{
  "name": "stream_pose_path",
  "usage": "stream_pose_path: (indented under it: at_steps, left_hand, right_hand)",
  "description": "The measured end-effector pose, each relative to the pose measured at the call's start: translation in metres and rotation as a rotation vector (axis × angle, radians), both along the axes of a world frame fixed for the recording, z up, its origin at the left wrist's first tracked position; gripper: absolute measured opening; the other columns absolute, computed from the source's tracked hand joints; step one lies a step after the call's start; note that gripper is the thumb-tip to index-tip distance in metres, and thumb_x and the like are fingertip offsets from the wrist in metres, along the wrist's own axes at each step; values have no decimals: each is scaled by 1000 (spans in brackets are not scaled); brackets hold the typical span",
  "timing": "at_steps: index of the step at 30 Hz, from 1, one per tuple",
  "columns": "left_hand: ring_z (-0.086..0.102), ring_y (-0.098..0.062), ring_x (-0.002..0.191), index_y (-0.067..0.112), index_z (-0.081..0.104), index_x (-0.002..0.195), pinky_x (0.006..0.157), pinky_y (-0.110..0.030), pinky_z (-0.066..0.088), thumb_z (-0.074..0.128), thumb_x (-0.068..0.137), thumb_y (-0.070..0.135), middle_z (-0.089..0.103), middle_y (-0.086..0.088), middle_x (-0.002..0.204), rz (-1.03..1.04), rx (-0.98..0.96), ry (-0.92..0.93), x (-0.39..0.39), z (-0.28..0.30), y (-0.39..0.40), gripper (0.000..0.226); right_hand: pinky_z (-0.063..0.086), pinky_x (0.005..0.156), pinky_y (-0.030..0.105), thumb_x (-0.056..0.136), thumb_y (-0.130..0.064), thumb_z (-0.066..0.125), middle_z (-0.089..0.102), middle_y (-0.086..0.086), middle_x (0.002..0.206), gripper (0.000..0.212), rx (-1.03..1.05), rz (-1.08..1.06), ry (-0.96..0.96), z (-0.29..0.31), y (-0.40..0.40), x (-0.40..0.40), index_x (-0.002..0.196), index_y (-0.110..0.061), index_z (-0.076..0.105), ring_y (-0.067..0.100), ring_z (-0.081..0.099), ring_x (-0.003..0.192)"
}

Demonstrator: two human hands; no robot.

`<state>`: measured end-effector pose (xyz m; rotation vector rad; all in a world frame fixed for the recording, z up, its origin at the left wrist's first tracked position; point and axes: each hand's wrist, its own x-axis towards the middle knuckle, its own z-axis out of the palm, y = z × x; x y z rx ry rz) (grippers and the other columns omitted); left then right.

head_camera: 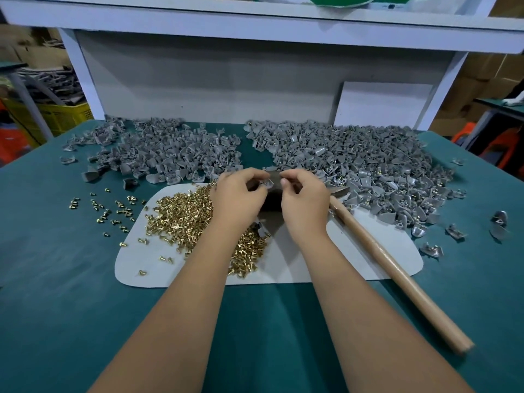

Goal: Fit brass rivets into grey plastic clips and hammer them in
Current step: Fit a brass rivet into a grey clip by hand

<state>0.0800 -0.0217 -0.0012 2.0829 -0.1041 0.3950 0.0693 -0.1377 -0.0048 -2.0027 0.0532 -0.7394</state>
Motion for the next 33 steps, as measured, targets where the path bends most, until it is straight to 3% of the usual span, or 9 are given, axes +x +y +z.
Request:
stream_pose_path:
  at_steps: [3,8,12,17,20,29,33]
  left_hand:
    - [62,-6,107,39,66,100,102,-39,47,64,86,6,70,14,102,-72,-225,10,0,-1,1,36]
    - [58,10,103,33,67,113,83,-12,46,63,89,9,67,23,106,-42,-309,-24,6,4,17,34]
    - [60,-7,109,32,71,107,96,-30,52,64,88,13,64,20,106,-56,-266,15,5,0,16,27]
    - [52,-25,121,24,73,106,106,-48,39,62,89,17,67,3,115,-58,-68,-12,12,-10,7,21]
    - [54,-26,119,21,74,101,104,-48,41,62,89,17,68,4,113,-43,-75,-17,15,-13,7,17]
    - [53,-27,119,20,74,101,104,-46,42,62,89,17,68,4,114,-24,-52,-44,14,-13,5,17]
    - [54,-28,116,16,74,100,103,-47,41,62,90,15,69,1,112,-27,-37,-66,12,-11,4,15]
  right_hand:
    - [50,85,37,88,-11,62,68,-3,93,14,29,26,0,0,-1,0,94,-19,71,15,60,92]
    - [50,83,33,89,-15,63,67,-8,90,10,47,48,11,0,-2,-2,89,-23,69,9,59,88]
    - [52,80,37,90,-21,62,68,-8,85,9,3,62,101,13,1,5,86,-23,70,12,61,84]
    - [46,92,38,88,-26,63,69,-9,88,8,-97,84,260,22,4,16,82,-25,69,14,62,89]
    - [41,97,39,88,-28,63,69,-10,91,11,-153,68,255,18,5,15,78,-32,63,15,60,94]
    - [49,88,42,86,-24,63,62,-15,74,14,-203,139,234,20,-2,17,74,-30,63,14,61,83]
    - [51,80,39,87,-21,62,64,-7,84,10,-309,142,211,20,-2,19,78,-24,65,18,60,84]
